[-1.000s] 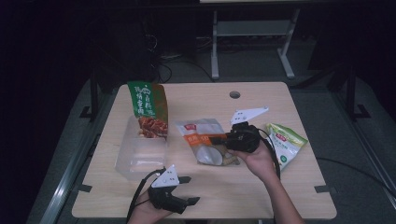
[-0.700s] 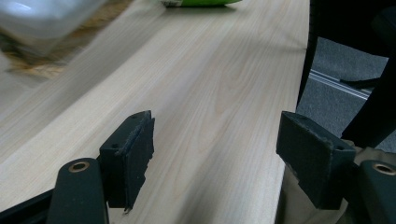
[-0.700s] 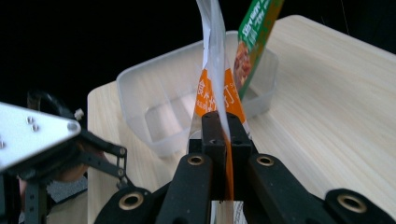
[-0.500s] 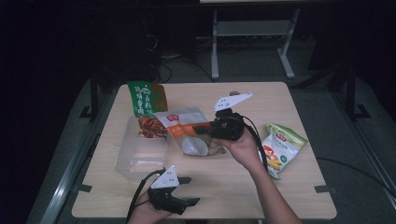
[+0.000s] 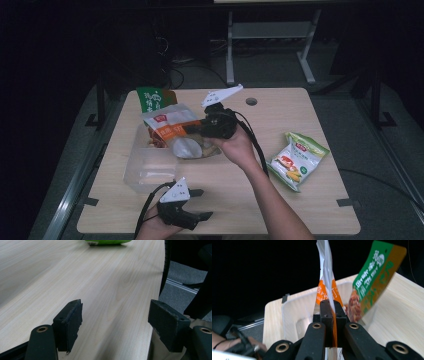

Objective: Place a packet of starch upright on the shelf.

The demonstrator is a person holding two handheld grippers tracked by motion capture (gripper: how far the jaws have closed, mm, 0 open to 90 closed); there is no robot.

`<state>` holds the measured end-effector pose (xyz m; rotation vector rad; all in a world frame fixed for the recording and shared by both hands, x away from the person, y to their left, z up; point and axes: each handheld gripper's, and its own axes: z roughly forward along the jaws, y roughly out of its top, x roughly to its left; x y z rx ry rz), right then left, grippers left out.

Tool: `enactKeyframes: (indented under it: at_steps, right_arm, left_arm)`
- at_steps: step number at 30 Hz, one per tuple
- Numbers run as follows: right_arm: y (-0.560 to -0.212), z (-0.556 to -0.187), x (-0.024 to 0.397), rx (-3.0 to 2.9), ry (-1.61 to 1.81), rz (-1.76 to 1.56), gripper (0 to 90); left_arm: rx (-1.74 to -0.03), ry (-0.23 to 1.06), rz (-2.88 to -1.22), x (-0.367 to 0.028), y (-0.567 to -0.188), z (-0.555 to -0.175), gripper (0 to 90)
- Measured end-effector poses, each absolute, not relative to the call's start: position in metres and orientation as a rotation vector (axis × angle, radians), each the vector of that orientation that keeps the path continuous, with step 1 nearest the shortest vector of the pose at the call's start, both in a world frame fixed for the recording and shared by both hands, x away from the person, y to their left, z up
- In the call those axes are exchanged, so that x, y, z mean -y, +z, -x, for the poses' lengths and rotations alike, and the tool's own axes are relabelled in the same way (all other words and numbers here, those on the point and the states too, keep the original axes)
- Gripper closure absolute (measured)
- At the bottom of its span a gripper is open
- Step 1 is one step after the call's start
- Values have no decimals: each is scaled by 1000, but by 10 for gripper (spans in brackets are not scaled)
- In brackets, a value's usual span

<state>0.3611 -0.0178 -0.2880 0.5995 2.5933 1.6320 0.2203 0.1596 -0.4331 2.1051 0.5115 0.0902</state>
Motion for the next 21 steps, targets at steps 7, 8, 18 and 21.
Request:
enactKeyframes:
  at_steps: [7,8,18,21]
  right_arm:
    - [-286,-368,-4,-2602,1653,-578,899]
    - [-286,-369,-7,-2606,1657,-576,899]
    - [-290,-383,-46,-2629,1667,-567,899]
    - [-294,-386,-57,-2640,1674,-572,899]
  left_arm:
    - [-507,105,-2109,-161,-434,-221,268]
    - [-508,109,-2106,-162,-434,-222,268]
    - [-514,110,-2102,-163,-434,-223,268]
    - [-511,107,-2108,-164,-434,-223,268]
